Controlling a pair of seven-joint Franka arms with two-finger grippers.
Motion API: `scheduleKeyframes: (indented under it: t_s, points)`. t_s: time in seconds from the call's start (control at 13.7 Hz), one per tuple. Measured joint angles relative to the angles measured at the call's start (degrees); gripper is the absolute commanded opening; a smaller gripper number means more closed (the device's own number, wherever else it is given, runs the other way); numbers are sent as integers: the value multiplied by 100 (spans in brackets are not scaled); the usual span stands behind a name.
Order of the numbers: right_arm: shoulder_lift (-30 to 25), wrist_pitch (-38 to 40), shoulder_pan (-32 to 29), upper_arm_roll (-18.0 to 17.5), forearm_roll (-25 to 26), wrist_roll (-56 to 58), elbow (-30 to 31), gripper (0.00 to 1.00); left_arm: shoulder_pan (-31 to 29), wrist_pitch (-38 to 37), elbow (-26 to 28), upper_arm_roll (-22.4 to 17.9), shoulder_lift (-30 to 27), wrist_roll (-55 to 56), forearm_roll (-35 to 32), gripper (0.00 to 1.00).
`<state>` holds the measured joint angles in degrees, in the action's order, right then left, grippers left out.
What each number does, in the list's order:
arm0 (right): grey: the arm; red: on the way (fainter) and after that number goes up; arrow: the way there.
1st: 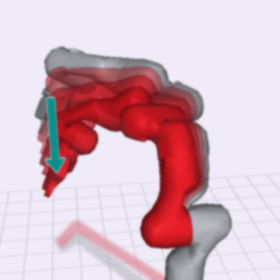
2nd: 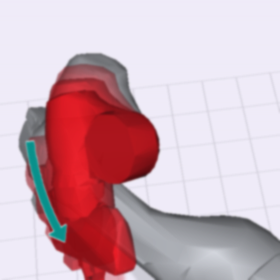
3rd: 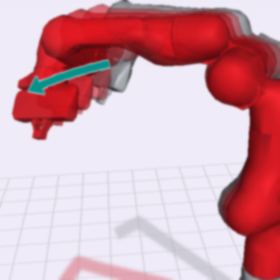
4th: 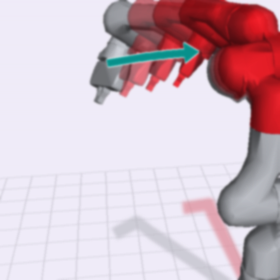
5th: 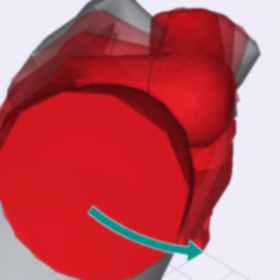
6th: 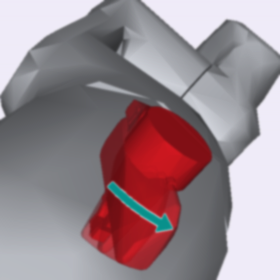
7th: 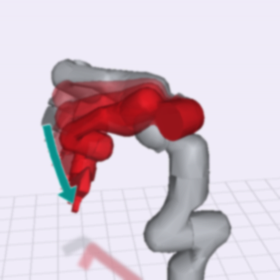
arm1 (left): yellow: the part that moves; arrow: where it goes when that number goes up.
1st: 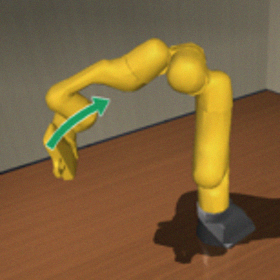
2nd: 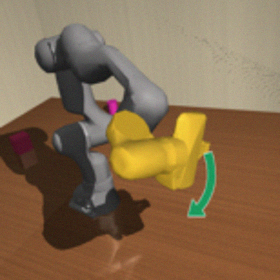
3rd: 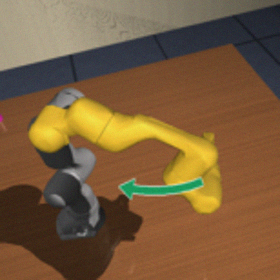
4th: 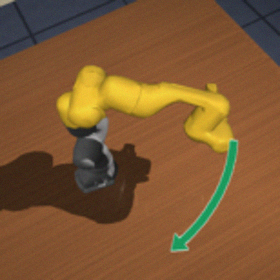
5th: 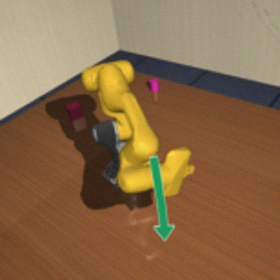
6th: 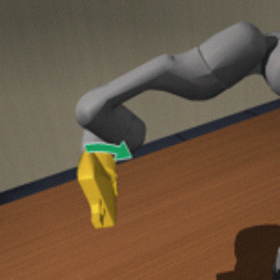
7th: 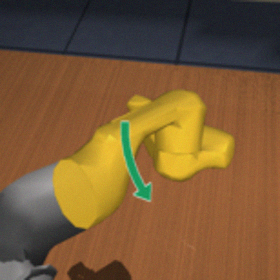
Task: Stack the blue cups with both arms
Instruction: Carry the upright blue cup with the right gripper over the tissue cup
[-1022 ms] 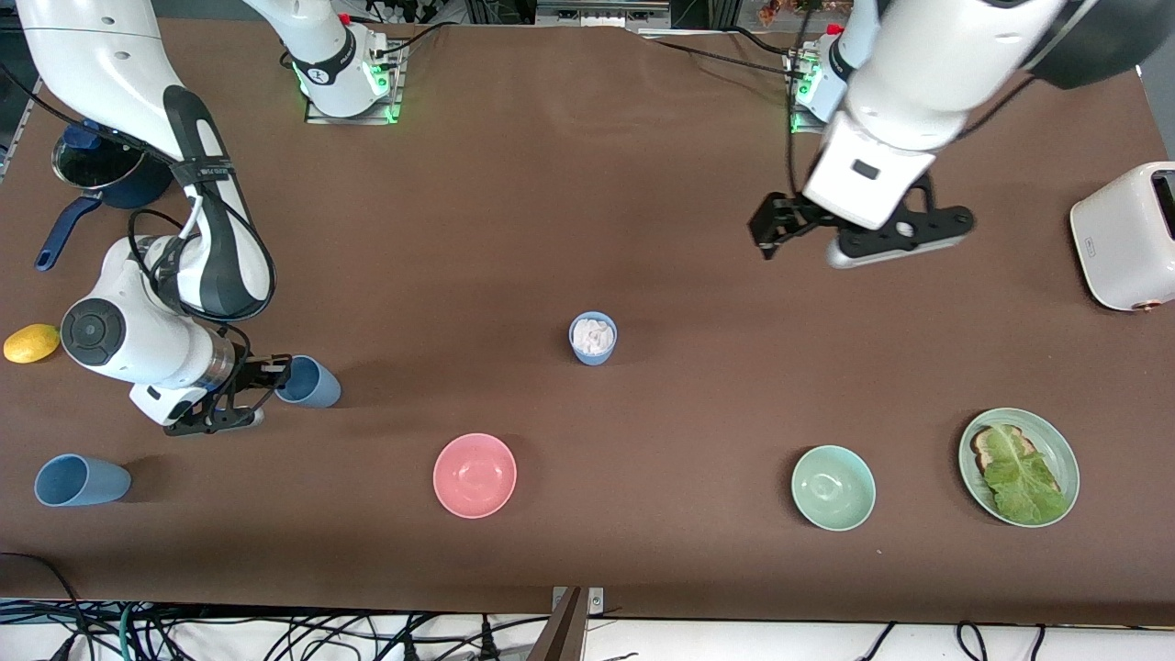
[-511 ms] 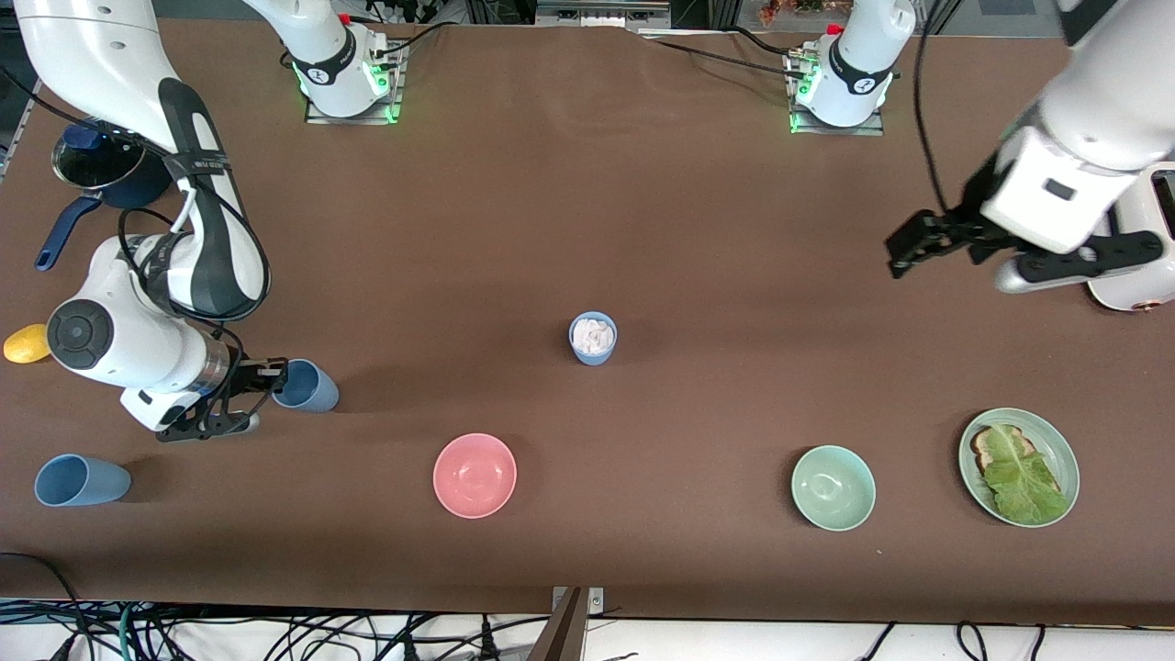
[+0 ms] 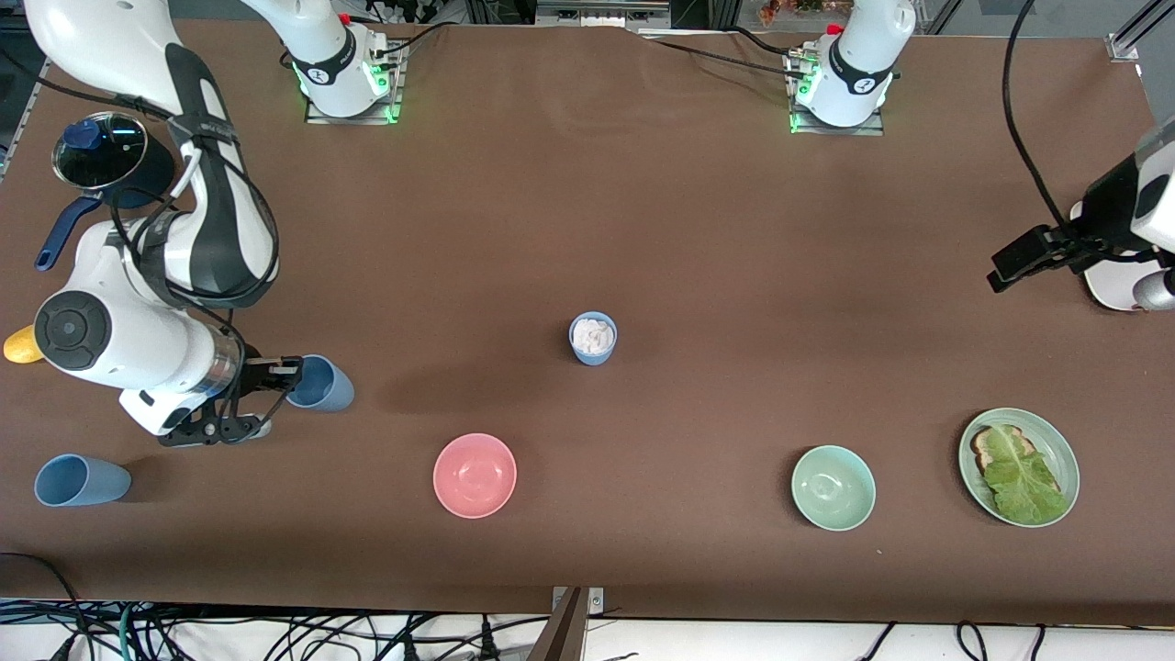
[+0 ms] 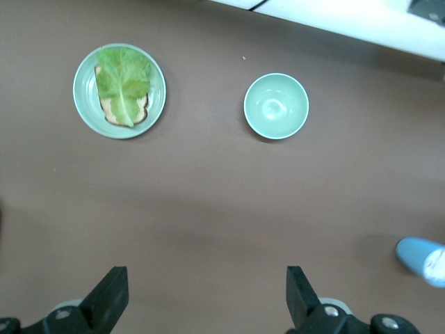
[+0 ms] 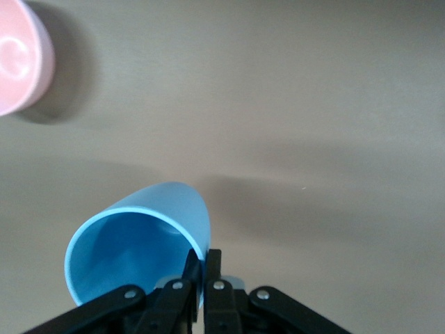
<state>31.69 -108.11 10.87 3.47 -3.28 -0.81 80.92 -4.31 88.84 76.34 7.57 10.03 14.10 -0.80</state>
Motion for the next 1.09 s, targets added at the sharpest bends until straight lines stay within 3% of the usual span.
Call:
scheduleKeyframes:
  t_s: [0.29, 1.09]
  points:
    - [-127, 394, 627, -27, -9, -1091, -219, 0, -245, -43, 39, -116, -84, -582, 0, 100]
    - [-279, 594, 2514, -63, -16, -4285, -514, 0, -146, -990, 334, -393, -726, -931, 3, 100]
